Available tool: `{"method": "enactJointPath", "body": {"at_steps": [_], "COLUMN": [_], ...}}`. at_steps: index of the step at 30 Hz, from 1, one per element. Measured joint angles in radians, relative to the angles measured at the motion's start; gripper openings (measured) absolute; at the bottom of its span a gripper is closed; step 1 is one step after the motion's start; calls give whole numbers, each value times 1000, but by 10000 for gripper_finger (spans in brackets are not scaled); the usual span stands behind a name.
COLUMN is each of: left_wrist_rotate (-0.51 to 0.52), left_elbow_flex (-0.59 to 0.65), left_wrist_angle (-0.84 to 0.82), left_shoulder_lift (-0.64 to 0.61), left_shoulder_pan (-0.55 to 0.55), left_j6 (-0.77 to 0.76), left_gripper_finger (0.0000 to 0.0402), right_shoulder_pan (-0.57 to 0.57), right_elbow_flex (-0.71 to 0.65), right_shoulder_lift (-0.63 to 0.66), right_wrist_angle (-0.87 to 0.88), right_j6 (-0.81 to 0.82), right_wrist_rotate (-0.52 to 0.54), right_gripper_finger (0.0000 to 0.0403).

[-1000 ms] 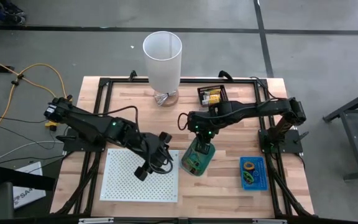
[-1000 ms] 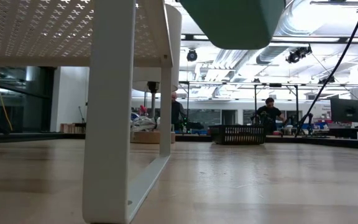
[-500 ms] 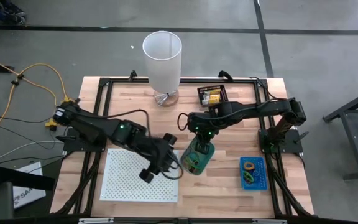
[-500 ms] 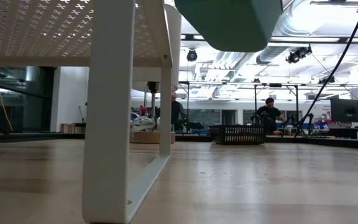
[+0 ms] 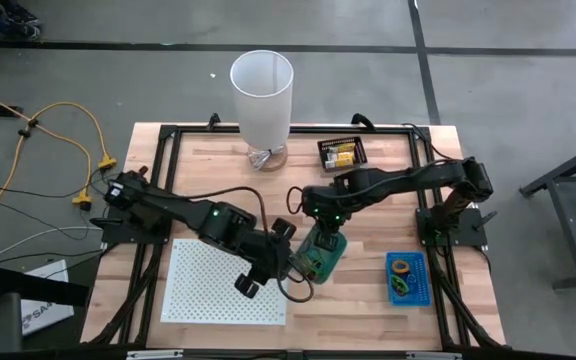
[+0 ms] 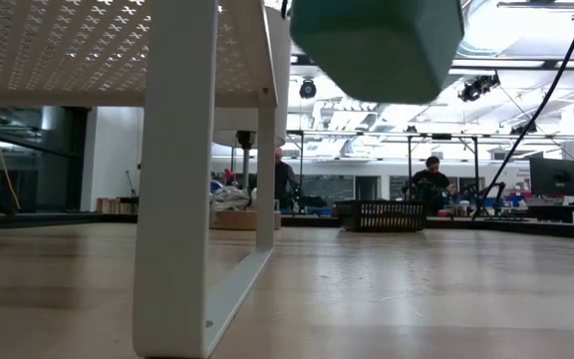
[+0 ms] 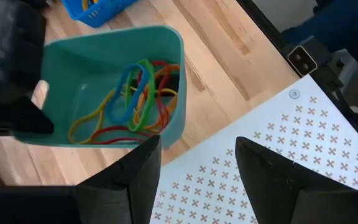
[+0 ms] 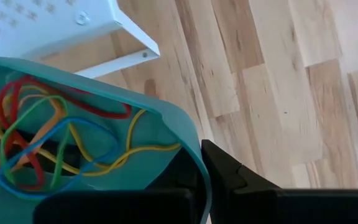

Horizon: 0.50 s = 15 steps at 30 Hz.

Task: Pick & Place Office Desk Supplies
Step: Put the green bin on the shelf

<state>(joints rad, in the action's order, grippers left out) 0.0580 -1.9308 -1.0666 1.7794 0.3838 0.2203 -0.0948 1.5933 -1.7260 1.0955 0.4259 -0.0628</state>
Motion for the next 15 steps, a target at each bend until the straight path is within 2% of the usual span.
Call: {"method": "enactJointPath", "body": {"at_steps": [10, 15], "left_wrist_rotate": [-1, 1], "left_elbow_flex": [0, 2], "left_wrist_angle": [20, 14], "left_shoulder_lift": [10, 41], "left_shoulder_pan": [-16, -41], "left_j6": [21, 57], "left_gripper_finger": [197, 197], "right_shoulder_pan": [0, 1], "right_elbow_flex": [-39, -39], "right_shoulder_lift": [0, 0], "right_wrist_angle": [-62, -17], "right_j6": [0, 21], "right_wrist_rotate": [-22, -9], "right_gripper_finger": [3, 3]}}
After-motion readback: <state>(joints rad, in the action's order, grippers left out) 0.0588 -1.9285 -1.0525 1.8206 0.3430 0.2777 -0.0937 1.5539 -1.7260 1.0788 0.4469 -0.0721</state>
